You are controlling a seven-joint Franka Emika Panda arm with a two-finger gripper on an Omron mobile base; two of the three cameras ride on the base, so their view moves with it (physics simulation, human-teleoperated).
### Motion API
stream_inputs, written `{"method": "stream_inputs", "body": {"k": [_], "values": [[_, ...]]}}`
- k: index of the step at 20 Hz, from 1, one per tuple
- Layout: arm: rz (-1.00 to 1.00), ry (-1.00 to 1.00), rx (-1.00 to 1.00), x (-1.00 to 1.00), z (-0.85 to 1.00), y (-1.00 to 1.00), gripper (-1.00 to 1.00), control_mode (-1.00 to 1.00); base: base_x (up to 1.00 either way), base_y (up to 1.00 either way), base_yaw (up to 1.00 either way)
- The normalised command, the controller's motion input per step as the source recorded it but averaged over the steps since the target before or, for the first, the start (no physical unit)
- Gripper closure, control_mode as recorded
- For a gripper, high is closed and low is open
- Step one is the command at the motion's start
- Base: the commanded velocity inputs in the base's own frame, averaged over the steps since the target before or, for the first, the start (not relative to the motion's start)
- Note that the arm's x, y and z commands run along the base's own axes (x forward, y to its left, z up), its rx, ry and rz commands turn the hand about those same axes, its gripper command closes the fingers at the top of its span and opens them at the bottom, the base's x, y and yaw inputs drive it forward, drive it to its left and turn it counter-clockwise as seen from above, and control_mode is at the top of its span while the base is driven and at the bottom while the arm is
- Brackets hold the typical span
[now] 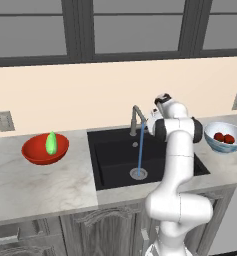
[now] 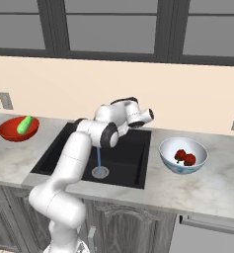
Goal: Pick the bell peppers from the sink and place them in one bowl. Place the corn in the other bowl. Then turn off the sink faucet.
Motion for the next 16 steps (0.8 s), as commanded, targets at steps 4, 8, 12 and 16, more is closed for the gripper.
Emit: {"method": "stream_inputs", "body": {"k": [4,8,12,16], "values": [[0.00,0.00,0.00,0.18,-0.13,0.09,-1.00,-1.00,0.00,0.00,0.00],[0.08,0.00,-0.05,0.00,0.25,0.61,-1.00,-1.00,0.00,0.00,0.00],[0.17,0.00,-0.30,0.00,0.53,1.00,-1.00,-1.00,0.00,0.00,0.00],[0.05,0.00,-0.40,-0.01,0.53,1.00,-1.00,-1.00,0.00,0.00,0.00]]}}
